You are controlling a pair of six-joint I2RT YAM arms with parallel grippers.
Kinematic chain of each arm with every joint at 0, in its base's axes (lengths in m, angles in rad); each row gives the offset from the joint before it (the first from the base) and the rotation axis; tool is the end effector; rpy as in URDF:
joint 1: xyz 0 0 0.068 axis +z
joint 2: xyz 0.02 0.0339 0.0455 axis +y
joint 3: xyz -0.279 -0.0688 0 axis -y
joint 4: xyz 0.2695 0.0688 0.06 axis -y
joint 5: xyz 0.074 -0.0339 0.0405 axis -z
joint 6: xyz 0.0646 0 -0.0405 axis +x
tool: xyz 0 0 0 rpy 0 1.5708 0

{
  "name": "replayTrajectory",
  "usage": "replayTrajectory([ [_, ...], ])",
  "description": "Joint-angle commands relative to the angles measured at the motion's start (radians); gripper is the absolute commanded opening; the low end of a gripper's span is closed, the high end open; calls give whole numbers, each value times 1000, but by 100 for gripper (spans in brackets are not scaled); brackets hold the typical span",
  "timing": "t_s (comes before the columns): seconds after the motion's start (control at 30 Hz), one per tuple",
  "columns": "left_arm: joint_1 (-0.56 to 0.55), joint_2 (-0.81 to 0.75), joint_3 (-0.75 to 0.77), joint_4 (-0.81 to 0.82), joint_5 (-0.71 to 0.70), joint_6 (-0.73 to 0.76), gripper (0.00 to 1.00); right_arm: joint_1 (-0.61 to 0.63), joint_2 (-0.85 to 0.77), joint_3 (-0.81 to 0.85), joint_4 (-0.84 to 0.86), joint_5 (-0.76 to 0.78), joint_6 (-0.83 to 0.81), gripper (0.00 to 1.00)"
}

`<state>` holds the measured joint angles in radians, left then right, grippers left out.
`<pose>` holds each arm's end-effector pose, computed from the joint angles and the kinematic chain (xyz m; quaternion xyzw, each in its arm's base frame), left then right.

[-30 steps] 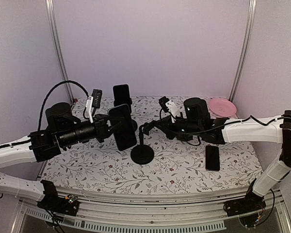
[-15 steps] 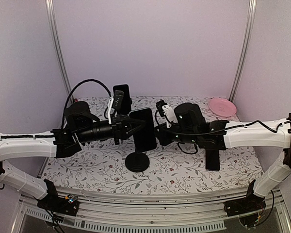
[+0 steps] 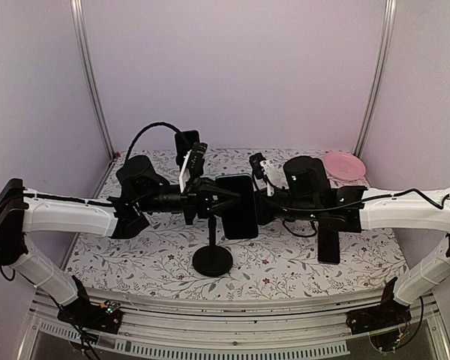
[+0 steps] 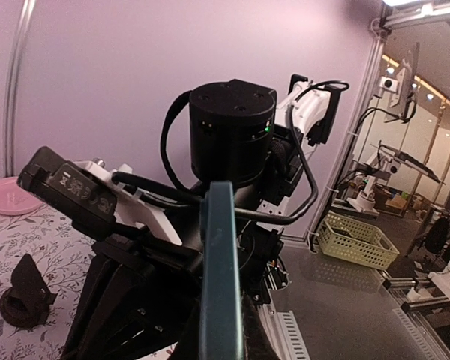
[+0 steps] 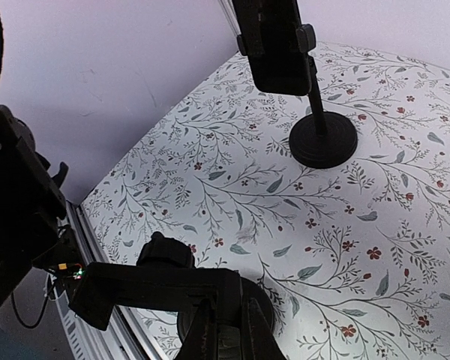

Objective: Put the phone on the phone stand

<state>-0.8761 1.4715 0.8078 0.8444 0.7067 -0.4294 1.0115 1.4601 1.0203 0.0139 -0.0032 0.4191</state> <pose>0.2000 -0.3055 0.2945 0.3923 0.5271 -0.6137 0.4378 0.2040 0.3263 0.2731 -0.2462 0.8037 0.3563 0.4080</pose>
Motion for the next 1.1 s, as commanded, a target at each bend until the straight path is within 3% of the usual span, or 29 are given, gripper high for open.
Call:
replayTrajectory([
  [0.0, 17, 43, 57, 149, 63, -12, 0, 21, -81, -13, 213, -151, 15, 2],
  [0.17, 31, 79, 92, 154, 98, -25, 0, 37, -102, -26, 261, -239, -1, 2],
  [0.77, 91, 69, 70, 162, 138, -92, 0, 67, -164, -92, 324, -324, -79, 2],
  [0.9, 94, 59, 67, 131, 132, -83, 0, 69, -164, -87, 295, -260, -87, 2],
  [1.07, 90, 43, 59, 13, 68, -34, 0, 73, -143, -57, 202, -32, -75, 2],
])
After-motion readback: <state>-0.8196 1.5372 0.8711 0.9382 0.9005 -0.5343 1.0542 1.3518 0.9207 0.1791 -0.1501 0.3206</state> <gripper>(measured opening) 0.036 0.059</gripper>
